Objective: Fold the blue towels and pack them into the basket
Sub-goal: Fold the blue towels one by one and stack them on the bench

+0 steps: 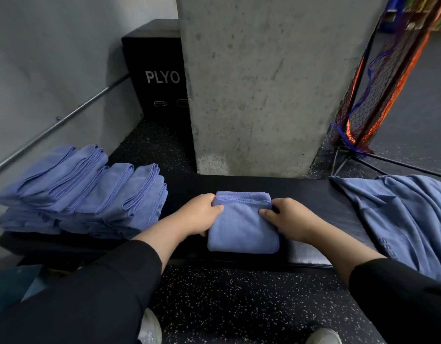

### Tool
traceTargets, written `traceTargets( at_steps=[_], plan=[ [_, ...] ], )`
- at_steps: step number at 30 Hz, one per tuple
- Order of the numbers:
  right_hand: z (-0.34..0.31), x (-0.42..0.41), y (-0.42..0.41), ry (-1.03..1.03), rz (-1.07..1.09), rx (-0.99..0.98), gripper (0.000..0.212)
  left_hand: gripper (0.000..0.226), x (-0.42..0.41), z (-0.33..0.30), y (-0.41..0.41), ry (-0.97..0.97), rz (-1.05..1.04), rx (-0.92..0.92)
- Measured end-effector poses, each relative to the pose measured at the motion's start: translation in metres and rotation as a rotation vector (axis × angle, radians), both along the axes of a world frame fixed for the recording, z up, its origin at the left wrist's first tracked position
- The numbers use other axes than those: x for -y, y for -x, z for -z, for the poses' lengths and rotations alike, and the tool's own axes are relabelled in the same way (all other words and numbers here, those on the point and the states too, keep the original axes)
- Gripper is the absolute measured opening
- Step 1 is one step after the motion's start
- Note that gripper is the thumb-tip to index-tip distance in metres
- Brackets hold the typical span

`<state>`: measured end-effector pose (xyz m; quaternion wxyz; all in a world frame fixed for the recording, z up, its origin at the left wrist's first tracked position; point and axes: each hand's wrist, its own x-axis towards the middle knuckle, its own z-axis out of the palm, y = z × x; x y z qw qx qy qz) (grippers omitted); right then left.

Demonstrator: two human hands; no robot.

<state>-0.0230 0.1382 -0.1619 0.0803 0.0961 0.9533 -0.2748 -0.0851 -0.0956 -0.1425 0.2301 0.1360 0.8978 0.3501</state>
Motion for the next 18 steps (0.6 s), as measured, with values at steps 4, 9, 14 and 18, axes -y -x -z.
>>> traceTargets(
  at_steps=[4,9,14,18],
  plan=[
    [0.006,-0.001,0.019,0.006,0.077,-0.006,0.037,0.025,-0.012,0.011,0.02,0.059,-0.061,-0.068],
    [0.018,-0.005,0.034,-0.138,0.128,0.021,0.045,0.025,-0.017,0.023,0.04,0.14,-0.1,-0.194],
    [0.02,-0.003,0.033,-0.312,0.207,-0.174,0.04,0.029,-0.015,0.022,0.036,0.16,0.017,-0.582],
    [0.016,0.008,0.027,-0.313,-0.054,-0.598,0.031,0.04,-0.007,0.03,0.024,0.175,0.402,-0.686]
  ],
)
